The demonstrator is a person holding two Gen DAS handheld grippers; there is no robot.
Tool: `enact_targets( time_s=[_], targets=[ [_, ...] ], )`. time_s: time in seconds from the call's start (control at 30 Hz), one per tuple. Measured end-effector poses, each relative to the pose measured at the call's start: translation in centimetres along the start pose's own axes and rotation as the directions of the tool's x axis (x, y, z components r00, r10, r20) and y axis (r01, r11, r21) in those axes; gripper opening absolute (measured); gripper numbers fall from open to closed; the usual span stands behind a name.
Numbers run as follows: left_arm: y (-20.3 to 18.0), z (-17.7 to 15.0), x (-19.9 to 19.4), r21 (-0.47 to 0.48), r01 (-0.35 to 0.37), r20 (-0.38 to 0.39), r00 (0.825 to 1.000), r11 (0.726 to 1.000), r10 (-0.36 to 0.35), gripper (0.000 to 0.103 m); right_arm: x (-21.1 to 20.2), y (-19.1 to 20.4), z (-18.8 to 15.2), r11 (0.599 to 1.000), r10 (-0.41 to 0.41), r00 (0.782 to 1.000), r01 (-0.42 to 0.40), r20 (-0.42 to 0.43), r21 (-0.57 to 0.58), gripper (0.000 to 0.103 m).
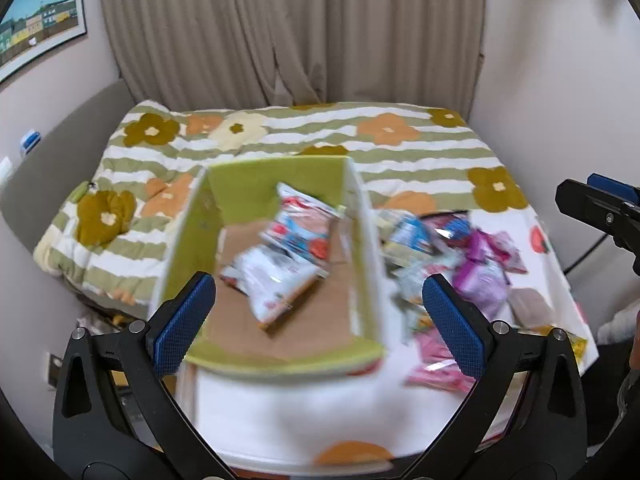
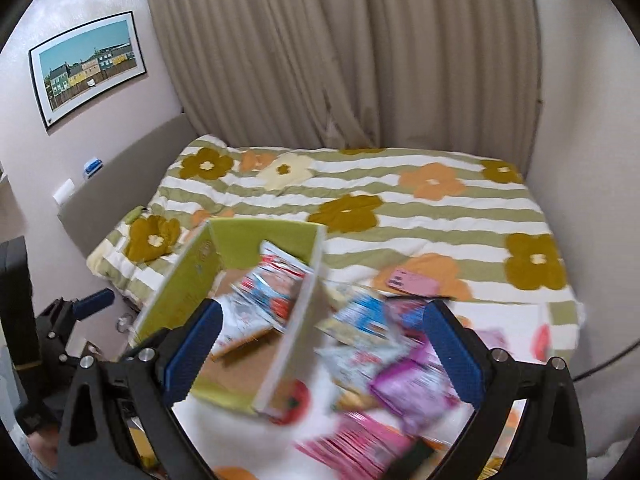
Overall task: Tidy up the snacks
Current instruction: 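Grasp the pink striped bag with the left tool while the right tool grasps the gold Pillows bag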
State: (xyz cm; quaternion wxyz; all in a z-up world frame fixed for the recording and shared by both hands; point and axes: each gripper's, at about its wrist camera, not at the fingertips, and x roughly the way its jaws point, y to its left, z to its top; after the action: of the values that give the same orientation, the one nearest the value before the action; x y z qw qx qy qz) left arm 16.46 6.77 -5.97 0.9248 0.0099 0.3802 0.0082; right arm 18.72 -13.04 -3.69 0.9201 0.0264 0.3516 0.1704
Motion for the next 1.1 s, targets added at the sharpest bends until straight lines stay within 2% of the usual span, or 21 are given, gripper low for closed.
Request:
enact_targets(
  time_s=[0.3,0.53,0.7,0.9,0.97,1.0,1.1],
  targets=[
    [-8.2,-5.5,-1.2,0.037,0.057,-0.047,0.997,0.998,-0.055,0.103,-5.3,-7.2,-6.8,0.998,-0.068,0.998,0.068,-0.006,0.009,0.100],
    [-11.9,-7.1,2.4,0.124,0.104,-0.109,0.990,0.987,-0.090,0.103,-6.3,-11.8,-11.0,0.995,-0.090,0.996,0.091,-0.026,0.032,0.100],
    [-14.2,-8.4,6.4,0.177,0.144,-0.185,0.976,0.974,-0.110,0.102,-5.3,-14.8,-13.7,0.993,-0.099,0.994,0.102,-0.056,0.051,0.100],
    [-16.1,-10.5,11.1,0.238,0.166,-0.262,0.960,0.957,-0.102,0.103,-3.3,-17.6,-17.3,0.994,-0.100,0.989,0.105,-0.113,0.038,0.100],
    [-16.3,-11.0,12.3,0.239,0.175,-0.284,0.953,0.955,-0.104,0.102,-2.4,-18.0,-18.5,0.994,-0.095,0.986,0.100,-0.138,0.031,0.100],
    [-16.3,-11.3,12.9,0.230,0.193,-0.312,0.943,0.954,-0.116,0.102,-2.0,-18.2,-19.0,0.995,-0.090,0.984,0.094,-0.151,0.025,0.100],
    [-16.3,-11.9,14.3,0.215,0.220,-0.343,0.929,0.952,-0.137,0.102,-1.0,-18.2,-20.2,0.996,-0.088,0.980,0.086,-0.178,-0.019,0.100]
  ],
)
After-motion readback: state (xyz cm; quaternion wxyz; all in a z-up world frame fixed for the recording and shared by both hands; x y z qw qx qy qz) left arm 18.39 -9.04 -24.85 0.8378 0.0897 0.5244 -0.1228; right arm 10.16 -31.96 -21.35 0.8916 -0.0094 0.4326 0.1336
